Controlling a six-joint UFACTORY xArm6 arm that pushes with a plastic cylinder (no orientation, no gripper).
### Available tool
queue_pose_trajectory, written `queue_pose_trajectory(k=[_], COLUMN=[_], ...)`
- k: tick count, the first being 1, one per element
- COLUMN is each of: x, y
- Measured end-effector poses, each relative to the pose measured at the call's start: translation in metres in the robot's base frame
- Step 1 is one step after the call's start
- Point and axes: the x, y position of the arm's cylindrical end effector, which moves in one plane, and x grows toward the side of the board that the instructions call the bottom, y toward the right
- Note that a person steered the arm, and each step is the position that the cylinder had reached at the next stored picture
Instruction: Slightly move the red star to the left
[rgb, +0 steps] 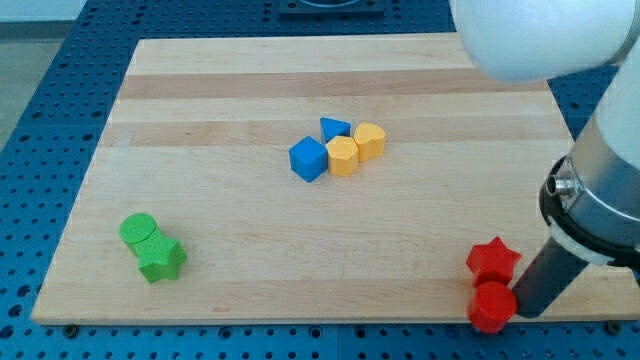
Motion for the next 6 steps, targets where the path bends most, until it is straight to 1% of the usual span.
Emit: queue_pose_trajectory(k=[1, 2, 3, 4, 6], x=[0.0, -0.003, -0.018, -0.035, -0.039], y=[0.03, 0.078, 0.096, 0.083, 0.005])
